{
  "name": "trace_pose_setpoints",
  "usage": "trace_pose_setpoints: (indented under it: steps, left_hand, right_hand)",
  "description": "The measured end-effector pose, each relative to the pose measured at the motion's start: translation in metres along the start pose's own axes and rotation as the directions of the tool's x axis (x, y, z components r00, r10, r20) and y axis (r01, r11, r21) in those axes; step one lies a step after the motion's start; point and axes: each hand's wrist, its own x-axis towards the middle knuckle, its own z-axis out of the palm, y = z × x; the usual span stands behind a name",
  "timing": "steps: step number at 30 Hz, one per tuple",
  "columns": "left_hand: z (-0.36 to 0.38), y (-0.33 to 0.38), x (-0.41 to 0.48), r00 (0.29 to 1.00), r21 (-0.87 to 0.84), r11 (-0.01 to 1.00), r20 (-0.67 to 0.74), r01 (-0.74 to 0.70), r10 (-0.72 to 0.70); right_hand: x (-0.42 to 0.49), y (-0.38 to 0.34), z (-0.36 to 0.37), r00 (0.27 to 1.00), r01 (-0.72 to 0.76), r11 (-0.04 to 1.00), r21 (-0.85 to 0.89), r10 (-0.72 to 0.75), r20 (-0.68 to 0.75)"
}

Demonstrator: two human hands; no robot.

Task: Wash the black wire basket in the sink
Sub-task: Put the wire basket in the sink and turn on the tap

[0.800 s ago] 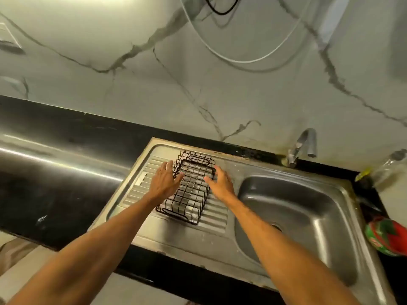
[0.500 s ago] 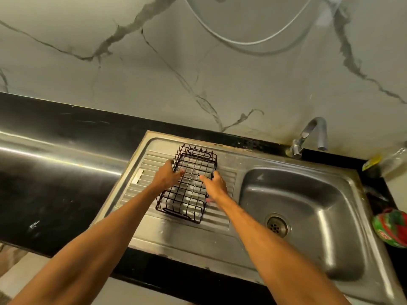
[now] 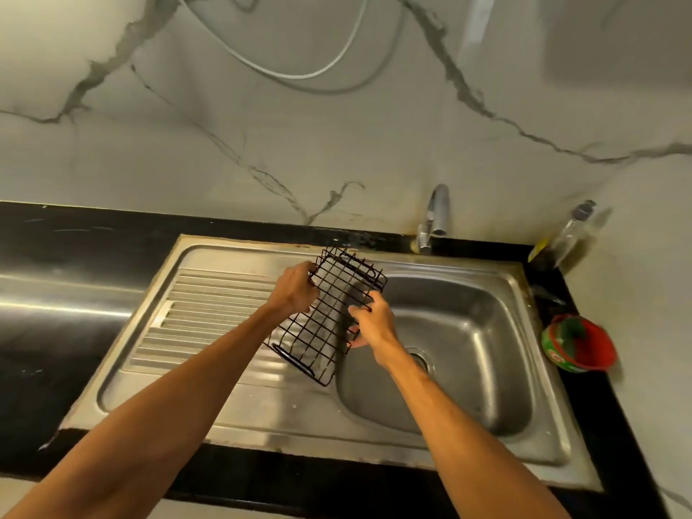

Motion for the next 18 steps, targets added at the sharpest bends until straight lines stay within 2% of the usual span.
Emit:
trace_pose_setpoints:
  steps: [5,9,15,18]
  left_hand:
    - [0.059,0.071,-0.004,0.995,0.036,0.996,0.057,-0.079,0.077]
    - [0.099,0.102,-0.002,0.985,0.029,0.991,0.118,-0.129,0.124]
    - [0.138,0.119,0.010,0.959,0.126,0.975,0.243,-0.182,0.148]
    - [0.156,0.110,0.020,0.944,0.103,0.978,0.298,-0.182,0.144]
  right_hand:
    - [-0.007,0.016,-0.092,0.998,-0.007,1.000,-0.006,0.006,-0.065]
    - [-0.006,0.035,-0.136,0.994,-0.024,0.999,0.025,0.027,-0.107]
    - [-0.001,0.067,-0.156,0.972,-0.155,0.981,0.116,0.172,-0.160]
    - [0.010,0.086,-0.154,0.955,-0.213,0.969,0.127,0.234,-0.183]
